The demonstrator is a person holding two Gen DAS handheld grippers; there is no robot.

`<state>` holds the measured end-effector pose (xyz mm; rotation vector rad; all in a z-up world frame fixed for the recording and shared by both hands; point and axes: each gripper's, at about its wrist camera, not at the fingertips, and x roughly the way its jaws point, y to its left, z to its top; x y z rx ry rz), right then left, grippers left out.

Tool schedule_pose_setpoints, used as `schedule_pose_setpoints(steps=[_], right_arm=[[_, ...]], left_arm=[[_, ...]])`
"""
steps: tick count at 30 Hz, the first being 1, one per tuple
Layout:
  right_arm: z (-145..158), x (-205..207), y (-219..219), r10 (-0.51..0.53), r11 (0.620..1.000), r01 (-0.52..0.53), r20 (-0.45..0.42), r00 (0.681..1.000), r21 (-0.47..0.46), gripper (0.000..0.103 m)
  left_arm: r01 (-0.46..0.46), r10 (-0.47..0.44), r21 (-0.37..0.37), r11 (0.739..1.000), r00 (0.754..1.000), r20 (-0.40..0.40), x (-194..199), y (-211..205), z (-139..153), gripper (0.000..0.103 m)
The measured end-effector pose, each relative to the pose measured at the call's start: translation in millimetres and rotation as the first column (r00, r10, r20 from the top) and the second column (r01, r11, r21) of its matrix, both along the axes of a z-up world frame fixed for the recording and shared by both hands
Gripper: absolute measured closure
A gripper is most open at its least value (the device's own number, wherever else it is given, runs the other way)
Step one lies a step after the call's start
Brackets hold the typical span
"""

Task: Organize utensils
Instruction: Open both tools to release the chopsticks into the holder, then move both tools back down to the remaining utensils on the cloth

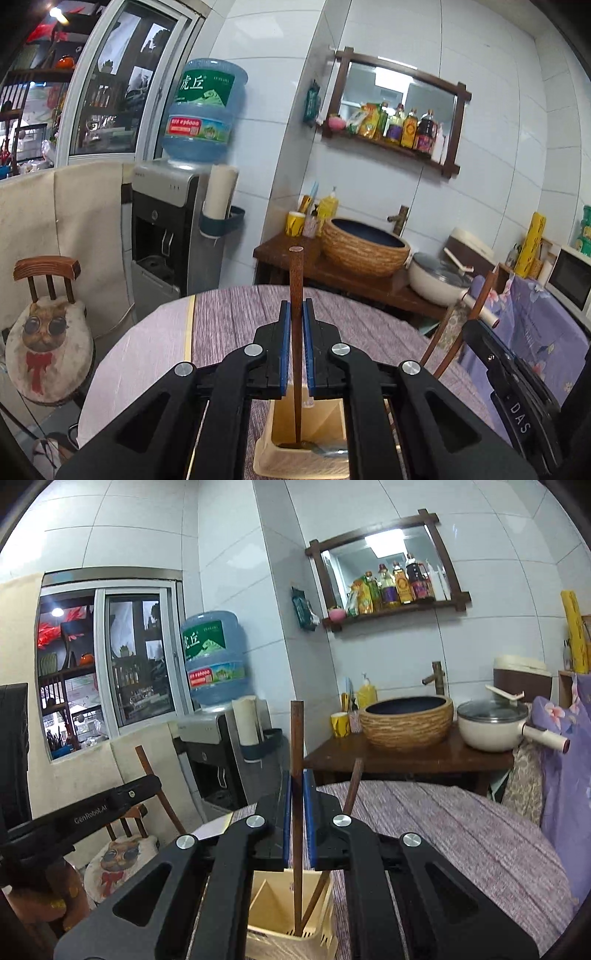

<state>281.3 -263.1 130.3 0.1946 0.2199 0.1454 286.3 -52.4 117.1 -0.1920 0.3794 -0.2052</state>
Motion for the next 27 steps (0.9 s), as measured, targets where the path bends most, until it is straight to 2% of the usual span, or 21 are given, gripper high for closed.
schedule_pose_setpoints(steps=[6, 13, 14, 15, 16, 17, 19, 21, 24, 27], right_arm=[[-20.7, -0.1, 3.0, -0.003, 1.000, 0.003, -0.037, 0.999, 0.000, 0.095], [-20.7, -8.0, 2.5, -0.015, 1.000, 0.014, -0.016, 1.000, -0.015, 0.095], [-20.3, -10.1, 2.0, -0.017, 1.000, 0.017, -0.012, 1.000, -0.017, 0.094], [-19.9, -12.4, 1.7, -0.018, 1.000, 0.018, -0.011, 1.000, -0.022, 0.092], [-19.5, -16.0, 1.7, -0.020, 0.999, 0.019, -0.009, 1.000, -0.031, 0.084], [-18.9, -19.4, 2.6, -0.022, 0.999, 0.022, -0.008, 1.000, -0.039, 0.070], [-18.9, -31.7, 2.0, -0.028, 0.999, 0.028, -0.001, 1.000, -0.047, 0.056], [-19.5, -43.9, 2.2, -0.032, 0.997, 0.031, -0.004, 0.999, -0.064, 0.056], [-24.9, -59.4, 1.6, -0.020, 0.997, 0.016, -0.048, 0.999, -0.082, 0.045], [-37.7, -72.4, 0.2, -0.021, 0.995, 0.009, -0.113, 0.993, -0.102, 0.043]], left_arm=[[0.014, -0.013, 0.013, 1.000, 0.998, -0.062, 4.6, -2.5, -23.5, 0.096], [0.032, -0.030, 0.020, 0.999, 0.996, -0.079, 2.7, -1.9, -30.9, 0.093], [0.034, -0.033, 0.018, 0.999, 0.996, -0.080, 1.6, -1.4, -30.8, 0.082], [0.032, -0.030, 0.019, 0.999, 0.997, -0.074, -2.0, 0.0, -29.8, 0.066], [0.028, -0.027, 0.023, 0.999, 0.998, -0.063, -6.3, 0.8, -29.1, 0.058], [0.026, -0.025, 0.028, 0.999, 0.999, -0.049, -12.9, 3.1, -27.6, 0.048], [0.026, -0.025, 0.041, 0.999, 0.999, -0.034, -23.0, 5.8, -27.4, 0.045], [0.028, -0.026, 0.056, 0.998, 0.999, -0.041, -34.4, 10.3, -29.4, 0.037], [0.025, -0.019, 0.062, 0.998, 0.996, -0.082, -50.1, 20.3, -39.0, 0.027], [0.025, -0.011, 0.093, 0.995, 0.990, -0.139, -59.4, 26.2, -54.5, 0.028]])
